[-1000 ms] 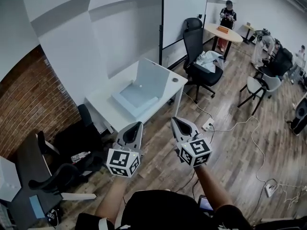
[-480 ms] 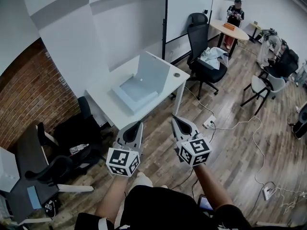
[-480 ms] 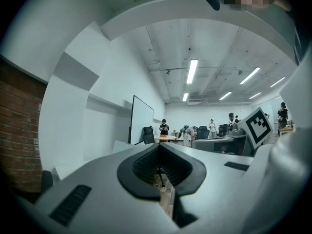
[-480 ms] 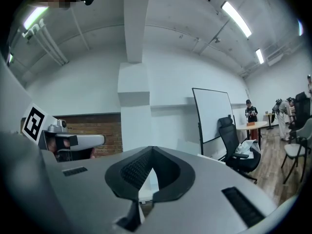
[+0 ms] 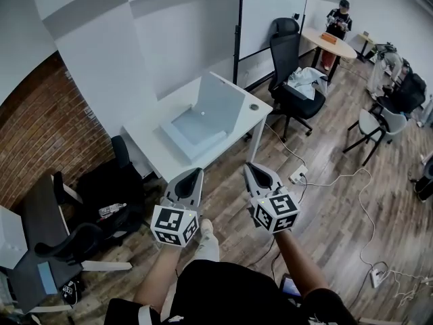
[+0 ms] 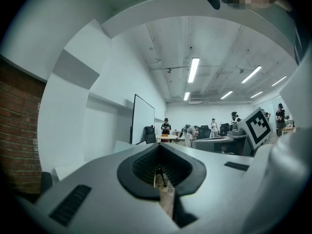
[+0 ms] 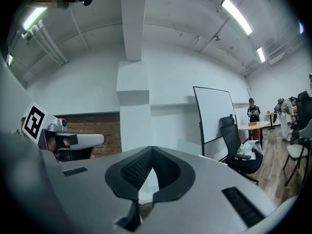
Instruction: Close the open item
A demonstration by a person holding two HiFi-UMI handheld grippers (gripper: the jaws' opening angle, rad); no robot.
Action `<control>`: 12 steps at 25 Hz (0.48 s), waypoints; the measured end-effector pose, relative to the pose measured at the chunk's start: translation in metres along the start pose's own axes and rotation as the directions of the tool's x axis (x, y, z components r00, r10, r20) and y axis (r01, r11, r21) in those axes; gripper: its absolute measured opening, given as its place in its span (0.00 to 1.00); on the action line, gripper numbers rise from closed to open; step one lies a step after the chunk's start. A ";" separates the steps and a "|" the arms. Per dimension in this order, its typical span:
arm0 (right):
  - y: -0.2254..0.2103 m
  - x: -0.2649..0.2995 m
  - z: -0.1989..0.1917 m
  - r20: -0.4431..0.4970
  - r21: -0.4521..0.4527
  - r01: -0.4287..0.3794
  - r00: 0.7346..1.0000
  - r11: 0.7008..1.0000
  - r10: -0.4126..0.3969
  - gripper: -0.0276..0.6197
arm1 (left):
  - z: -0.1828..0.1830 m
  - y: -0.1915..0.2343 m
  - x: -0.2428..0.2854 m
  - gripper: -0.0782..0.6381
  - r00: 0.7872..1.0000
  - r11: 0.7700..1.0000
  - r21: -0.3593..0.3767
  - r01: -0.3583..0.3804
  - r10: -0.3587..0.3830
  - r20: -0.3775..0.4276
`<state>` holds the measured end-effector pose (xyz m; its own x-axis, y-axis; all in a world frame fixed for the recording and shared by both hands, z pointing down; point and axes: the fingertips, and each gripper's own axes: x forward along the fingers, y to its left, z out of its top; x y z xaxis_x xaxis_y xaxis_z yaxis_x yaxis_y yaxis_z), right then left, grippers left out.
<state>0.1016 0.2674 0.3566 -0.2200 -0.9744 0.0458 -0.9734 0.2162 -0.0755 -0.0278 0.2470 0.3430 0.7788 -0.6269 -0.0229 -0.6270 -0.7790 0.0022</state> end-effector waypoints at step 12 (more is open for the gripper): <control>-0.042 0.083 0.010 0.003 0.011 -0.004 1.000 1.000 0.004 0.10 | -0.001 0.058 0.073 0.12 1.000 1.000 -0.012 -0.008 0.008 -0.004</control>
<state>0.1248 0.1765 0.3540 -0.2241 -0.9737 0.0423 -0.9717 0.2199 -0.0863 -0.0078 0.1561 0.3426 0.7736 -0.6334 -0.0185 -0.6332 -0.7739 0.0146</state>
